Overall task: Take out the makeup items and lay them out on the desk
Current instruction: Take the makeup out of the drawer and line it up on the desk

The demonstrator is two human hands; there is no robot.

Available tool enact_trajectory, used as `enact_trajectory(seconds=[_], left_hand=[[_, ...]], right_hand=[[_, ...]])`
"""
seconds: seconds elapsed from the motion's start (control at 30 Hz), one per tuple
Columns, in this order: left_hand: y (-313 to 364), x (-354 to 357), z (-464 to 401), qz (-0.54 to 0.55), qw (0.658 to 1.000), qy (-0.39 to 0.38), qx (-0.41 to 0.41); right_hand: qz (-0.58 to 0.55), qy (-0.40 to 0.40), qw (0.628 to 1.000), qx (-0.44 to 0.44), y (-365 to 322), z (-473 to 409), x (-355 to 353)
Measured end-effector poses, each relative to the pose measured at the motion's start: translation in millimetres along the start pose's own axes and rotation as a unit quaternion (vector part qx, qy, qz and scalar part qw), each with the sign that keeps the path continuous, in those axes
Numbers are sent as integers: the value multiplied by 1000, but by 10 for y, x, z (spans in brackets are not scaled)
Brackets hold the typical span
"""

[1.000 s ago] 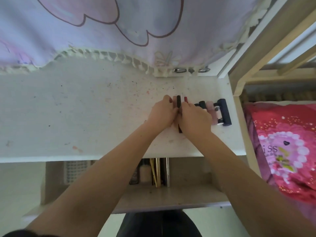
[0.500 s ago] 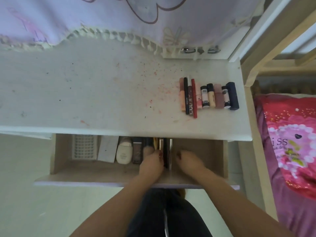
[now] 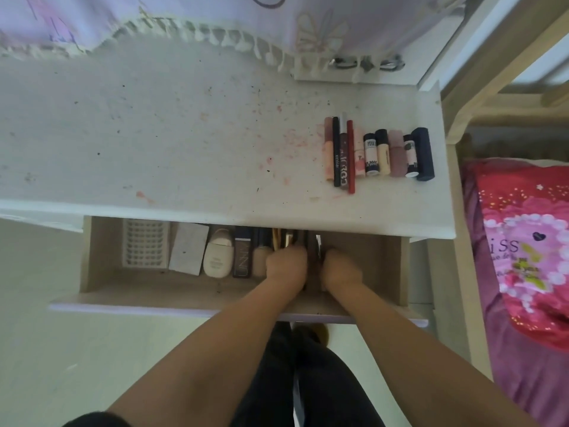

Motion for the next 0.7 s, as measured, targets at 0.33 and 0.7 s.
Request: enact_trajectory(seconds=[0.33, 0.7], left_hand=[[184, 100, 88, 64, 995, -74, 5], [-523, -1198, 927, 37, 955, -240, 171]], right_hand=[[-62, -18, 998, -25, 156, 135, -187], [-57, -151, 965, -206, -412, 752, -1427]])
Point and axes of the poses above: each hand's wrist, its own z-axis away from the middle knuckle, its own x-axis out of the palm, y = z × x, the point moved 8 cm from there along -z, towards the middle knuckle
